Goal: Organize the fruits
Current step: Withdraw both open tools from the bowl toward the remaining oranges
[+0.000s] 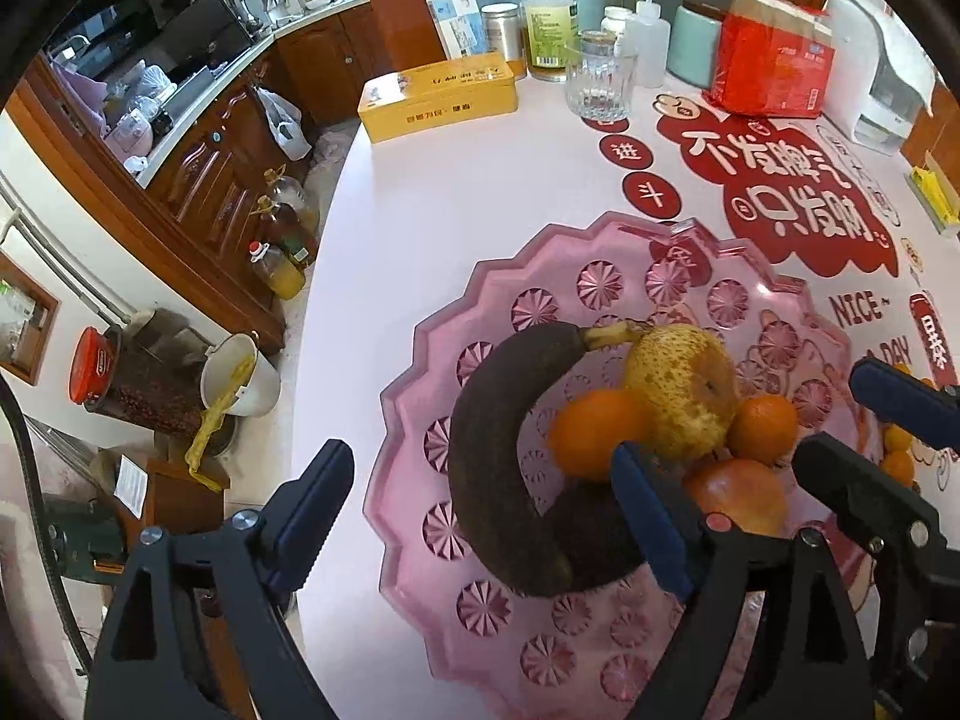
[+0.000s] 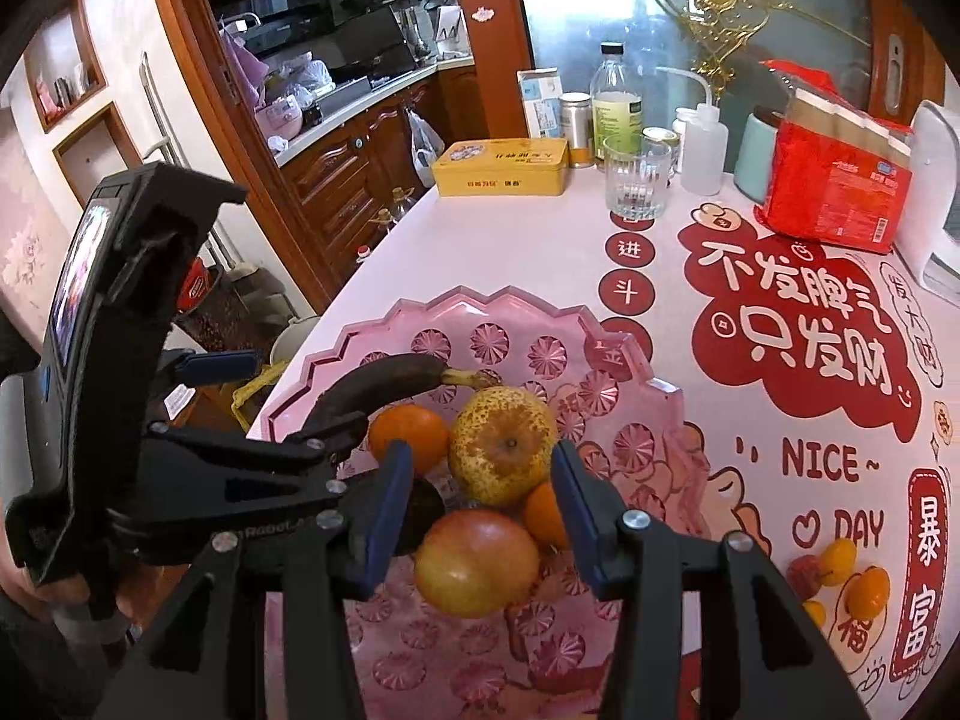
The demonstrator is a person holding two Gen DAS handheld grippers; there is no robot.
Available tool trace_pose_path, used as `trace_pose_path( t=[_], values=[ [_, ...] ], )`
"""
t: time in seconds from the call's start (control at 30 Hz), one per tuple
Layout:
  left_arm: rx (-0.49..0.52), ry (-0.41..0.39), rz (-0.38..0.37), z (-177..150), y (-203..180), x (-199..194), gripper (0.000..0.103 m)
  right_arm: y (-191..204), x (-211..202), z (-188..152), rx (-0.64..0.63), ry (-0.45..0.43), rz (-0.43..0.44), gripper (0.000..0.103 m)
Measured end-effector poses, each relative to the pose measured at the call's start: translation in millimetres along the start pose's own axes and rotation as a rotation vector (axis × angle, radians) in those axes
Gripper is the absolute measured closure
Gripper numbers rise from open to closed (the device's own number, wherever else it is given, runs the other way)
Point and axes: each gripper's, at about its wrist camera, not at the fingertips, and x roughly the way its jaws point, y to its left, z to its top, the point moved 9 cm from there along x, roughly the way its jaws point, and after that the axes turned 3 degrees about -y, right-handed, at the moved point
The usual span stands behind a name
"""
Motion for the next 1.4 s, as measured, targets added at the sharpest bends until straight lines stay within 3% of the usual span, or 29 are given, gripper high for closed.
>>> trace_pose_path(
  t=[0.63, 0.97, 1.17, 1.4],
  values=[
    [0.028, -0.079, 0.001, -37.3, -30.2, -85.6, 0.011, -1.4, -67.7, -21.3, -0.021, -0.073, -0.006, 0.054],
    [-0.002, -0.051, -0.012, -54.4, -55.8, -96.3, 0.010, -13.1, -88.2, -41.5, -0.041, -0.065, 0.006, 0.054],
    [-0.041, -0.057, -0.030, -52.9, -89.6, -106.6, 0.010, -41.7, -103.6, -54.2, -0.043, -0.056, 0.005, 0.054],
    [-0.080, -0.090, -0.082, -39.7, -152.9, -118.8, 0.010, -109.7, -133.6, -59.6, -0.019, -0.069, -0.037, 0.054]
  ],
)
